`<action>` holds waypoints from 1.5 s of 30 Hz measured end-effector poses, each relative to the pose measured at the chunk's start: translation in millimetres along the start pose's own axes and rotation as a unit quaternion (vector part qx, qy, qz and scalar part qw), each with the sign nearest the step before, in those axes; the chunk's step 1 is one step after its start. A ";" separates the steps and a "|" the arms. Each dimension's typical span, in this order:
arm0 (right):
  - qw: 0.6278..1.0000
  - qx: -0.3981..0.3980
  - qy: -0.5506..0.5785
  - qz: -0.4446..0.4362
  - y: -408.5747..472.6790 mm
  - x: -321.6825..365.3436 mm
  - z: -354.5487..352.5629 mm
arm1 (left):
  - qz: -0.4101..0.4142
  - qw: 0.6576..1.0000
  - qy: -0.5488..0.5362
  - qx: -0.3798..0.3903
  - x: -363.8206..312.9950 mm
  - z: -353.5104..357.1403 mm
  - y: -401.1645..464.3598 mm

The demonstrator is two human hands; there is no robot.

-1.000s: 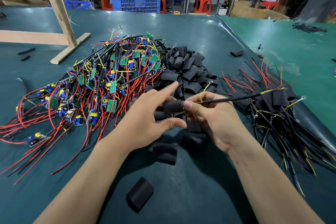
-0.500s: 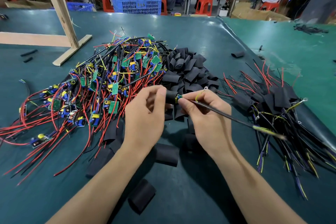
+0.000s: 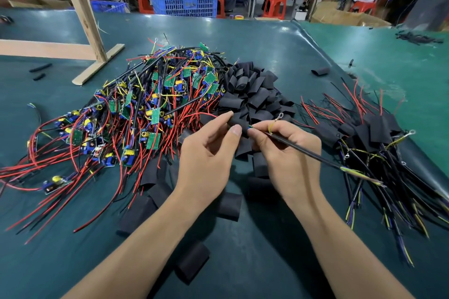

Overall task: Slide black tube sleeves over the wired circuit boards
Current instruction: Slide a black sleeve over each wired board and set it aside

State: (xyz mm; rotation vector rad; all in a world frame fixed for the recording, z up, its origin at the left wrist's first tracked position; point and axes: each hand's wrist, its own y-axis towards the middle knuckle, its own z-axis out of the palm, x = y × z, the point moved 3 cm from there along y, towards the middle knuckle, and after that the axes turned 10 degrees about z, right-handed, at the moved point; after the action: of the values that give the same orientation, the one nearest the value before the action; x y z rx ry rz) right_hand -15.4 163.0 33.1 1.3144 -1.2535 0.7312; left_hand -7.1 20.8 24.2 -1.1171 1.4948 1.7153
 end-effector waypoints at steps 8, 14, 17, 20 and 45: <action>0.990 0.003 0.127 0.064 5.8 -2.5 -1.9 | -0.034 0.995 -0.086 0.030 3.4 4.4 -0.8; 0.962 0.037 0.228 0.144 6.0 -5.3 1.6 | -0.074 0.989 -0.121 0.050 7.4 5.2 2.0; 0.962 0.060 0.217 0.155 7.2 -5.5 2.1 | -0.069 0.992 -0.102 0.028 8.3 2.6 3.7; 0.973 0.060 0.179 0.136 3.9 -5.0 4.5 | -0.057 0.994 -0.091 0.018 8.3 3.4 3.0; 0.971 0.056 0.169 0.158 7.8 -5.3 0.7 | 0.180 0.948 0.258 0.042 -6.7 -19.5 12.6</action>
State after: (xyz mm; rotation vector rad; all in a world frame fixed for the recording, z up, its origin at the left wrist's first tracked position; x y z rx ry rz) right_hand -24.2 165.1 30.3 1.0311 -1.1645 1.2140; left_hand -10.7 -0.1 35.9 -1.3849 2.1864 1.6367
